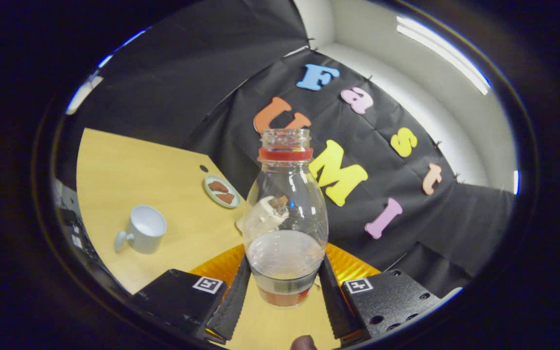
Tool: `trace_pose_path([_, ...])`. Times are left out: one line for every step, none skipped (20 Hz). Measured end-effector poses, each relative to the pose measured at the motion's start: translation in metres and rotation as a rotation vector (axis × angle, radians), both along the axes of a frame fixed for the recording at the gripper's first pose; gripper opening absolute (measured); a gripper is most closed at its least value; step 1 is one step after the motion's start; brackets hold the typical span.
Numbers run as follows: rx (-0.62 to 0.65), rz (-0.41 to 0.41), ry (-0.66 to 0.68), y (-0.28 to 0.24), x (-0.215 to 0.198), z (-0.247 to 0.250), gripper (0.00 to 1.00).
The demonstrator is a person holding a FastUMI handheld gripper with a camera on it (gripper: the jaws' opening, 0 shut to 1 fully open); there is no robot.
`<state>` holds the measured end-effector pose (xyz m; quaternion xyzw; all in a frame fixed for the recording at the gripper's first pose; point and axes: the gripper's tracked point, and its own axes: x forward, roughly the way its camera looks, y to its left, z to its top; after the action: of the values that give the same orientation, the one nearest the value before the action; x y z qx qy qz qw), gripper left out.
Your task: Take the bottle from table, then pour the juice into the cup, finally place the bottle on the coaster
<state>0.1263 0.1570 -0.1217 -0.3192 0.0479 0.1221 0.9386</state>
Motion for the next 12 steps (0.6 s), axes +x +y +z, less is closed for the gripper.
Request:
trace_pose_path([0.071, -0.012, 0.019, -0.006, 0.001, 0.003, 0.77])
trace_pose_path([0.136, -0.025, 0.048, -0.013, 0.002, 0.003, 0.77])
trace_pose_path([0.190, -0.038, 0.091, -0.020, 0.006, -0.002, 0.77])
trace_pose_path([0.261, -0.046, 0.123, -0.025, 0.008, -0.004, 0.77])
trace_pose_path([0.323, -0.047, 0.161, -0.028, 0.012, -0.004, 0.76])
trace_pose_path([0.388, -0.049, 0.190, -0.030, 0.019, -0.005, 0.76])
trace_pose_path([0.452, -0.051, 0.207, -0.033, 0.027, -0.004, 0.76])
trace_pose_path([0.514, -0.056, 0.222, -0.036, 0.035, -0.003, 0.76])
trace_pose_path([0.550, -0.064, 0.228, -0.037, 0.043, -0.008, 0.76])
trace_pose_path([0.579, -0.071, 0.239, -0.037, 0.055, -0.014, 0.76])
trace_pose_path([0.605, -0.080, 0.263, -0.034, 0.070, -0.025, 0.76])
trace_pose_path([0.622, -0.088, 0.275, -0.032, 0.081, -0.034, 0.76])
